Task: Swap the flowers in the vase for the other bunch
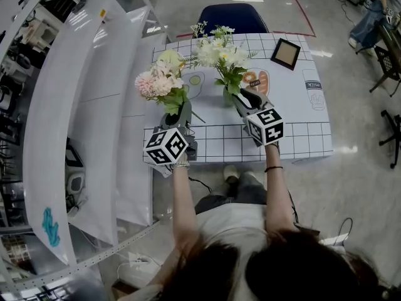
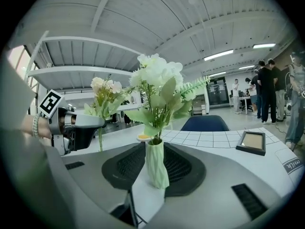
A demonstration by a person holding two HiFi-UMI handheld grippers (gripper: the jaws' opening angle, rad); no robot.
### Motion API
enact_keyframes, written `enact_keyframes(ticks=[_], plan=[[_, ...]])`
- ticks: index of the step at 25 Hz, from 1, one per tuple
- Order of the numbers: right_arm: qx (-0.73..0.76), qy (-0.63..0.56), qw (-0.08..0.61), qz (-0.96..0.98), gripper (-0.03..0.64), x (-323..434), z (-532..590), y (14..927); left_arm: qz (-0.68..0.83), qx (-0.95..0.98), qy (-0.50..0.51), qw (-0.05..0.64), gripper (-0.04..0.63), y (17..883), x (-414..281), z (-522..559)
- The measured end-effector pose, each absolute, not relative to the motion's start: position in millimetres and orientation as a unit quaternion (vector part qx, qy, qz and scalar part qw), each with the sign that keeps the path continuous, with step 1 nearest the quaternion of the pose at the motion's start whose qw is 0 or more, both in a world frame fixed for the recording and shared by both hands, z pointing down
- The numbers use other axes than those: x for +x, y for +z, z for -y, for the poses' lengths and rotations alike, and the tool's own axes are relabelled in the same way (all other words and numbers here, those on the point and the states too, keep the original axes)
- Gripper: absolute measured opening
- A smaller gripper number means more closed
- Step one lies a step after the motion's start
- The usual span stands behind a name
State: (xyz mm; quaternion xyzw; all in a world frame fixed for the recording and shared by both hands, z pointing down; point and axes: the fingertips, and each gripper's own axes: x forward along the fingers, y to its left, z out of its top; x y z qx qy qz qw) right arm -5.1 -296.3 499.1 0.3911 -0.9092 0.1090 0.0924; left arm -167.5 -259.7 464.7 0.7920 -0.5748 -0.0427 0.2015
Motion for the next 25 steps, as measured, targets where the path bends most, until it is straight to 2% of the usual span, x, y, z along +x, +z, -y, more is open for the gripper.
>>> enact_keyframes(ticks=[8, 25], plan=[[0.375, 0.117, 0.081, 0.916, 0.097, 5.2, 289.1, 486.1, 0.583, 0.786, -0.051, 0.201, 0.077, 458.8, -165.2, 250.6], [0.335, 0.118, 0.045, 0.934, 0.028, 9.0, 269.3, 445.7, 0.578, 0.789, -0.065, 0.196, 0.077, 445.2, -143.9, 234.5]])
